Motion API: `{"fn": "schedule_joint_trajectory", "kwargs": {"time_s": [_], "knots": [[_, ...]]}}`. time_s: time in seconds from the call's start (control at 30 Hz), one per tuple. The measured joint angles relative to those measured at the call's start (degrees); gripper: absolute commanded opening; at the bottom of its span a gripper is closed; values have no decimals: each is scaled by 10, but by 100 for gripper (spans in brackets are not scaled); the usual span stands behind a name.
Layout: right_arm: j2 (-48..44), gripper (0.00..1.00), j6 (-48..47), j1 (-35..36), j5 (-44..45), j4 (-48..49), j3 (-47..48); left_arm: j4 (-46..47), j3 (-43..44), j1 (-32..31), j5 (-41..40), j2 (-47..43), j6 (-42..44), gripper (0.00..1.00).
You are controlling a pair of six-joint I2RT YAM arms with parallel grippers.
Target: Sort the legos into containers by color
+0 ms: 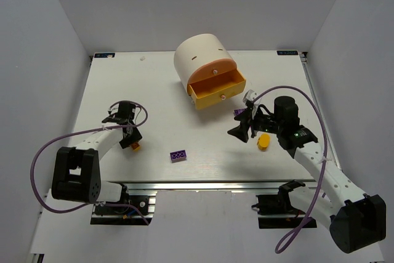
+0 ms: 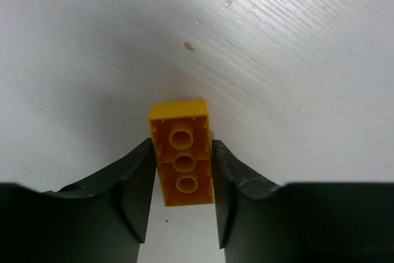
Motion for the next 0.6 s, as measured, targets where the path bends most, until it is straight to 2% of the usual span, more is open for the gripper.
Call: {"fn": "schedule_joint_trajectory", "kwargs": {"time_s": [0.2,0.37,0.47,0.5,0.6], "knots": [[2,68,2,-9,7,0,26,17,-18,0,19,-18,2,41],[6,65,12,-16,13,4,39,18,-20,1,45,-26,6,20],[8,23,23,-22,28,4,47,24,-20,-2,79,-47,18,12],[7,1,31,-24,37,5,49,29,-19,-3,100,-58,24,11],[5,0,71,-28,87,11,53,61,-10,-9,182,-104,40,10]]}}
